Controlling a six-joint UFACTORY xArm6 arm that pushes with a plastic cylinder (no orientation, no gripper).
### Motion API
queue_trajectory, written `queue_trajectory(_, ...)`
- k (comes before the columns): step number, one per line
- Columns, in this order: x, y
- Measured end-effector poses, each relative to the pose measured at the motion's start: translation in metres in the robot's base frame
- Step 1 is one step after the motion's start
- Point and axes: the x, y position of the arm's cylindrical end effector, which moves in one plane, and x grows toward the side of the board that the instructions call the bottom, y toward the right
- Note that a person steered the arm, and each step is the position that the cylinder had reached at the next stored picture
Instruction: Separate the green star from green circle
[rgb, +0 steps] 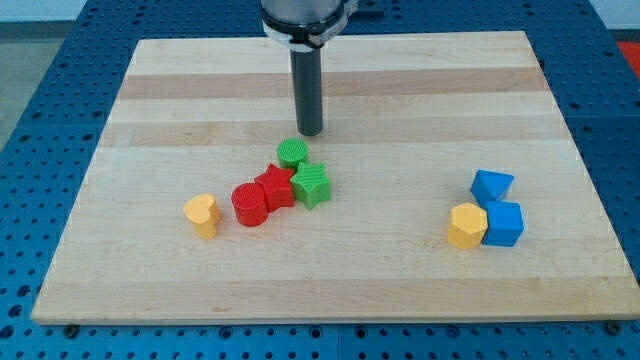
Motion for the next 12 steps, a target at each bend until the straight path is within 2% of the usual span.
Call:
queue_trajectory(1, 0.000, -0.046)
queue_trajectory(3, 0.000, -0.043)
queue_trajectory(5, 0.028, 0.014)
queue_trajectory(6, 0.039, 0.016)
queue_trajectory(7, 0.095, 0.027)
queue_trajectory(8, 0.099, 0.027)
queue_trajectory(9, 0.099, 0.027)
queue_trajectory(11, 0.034, 0.011)
queue_trajectory(12, 0.033, -0.032)
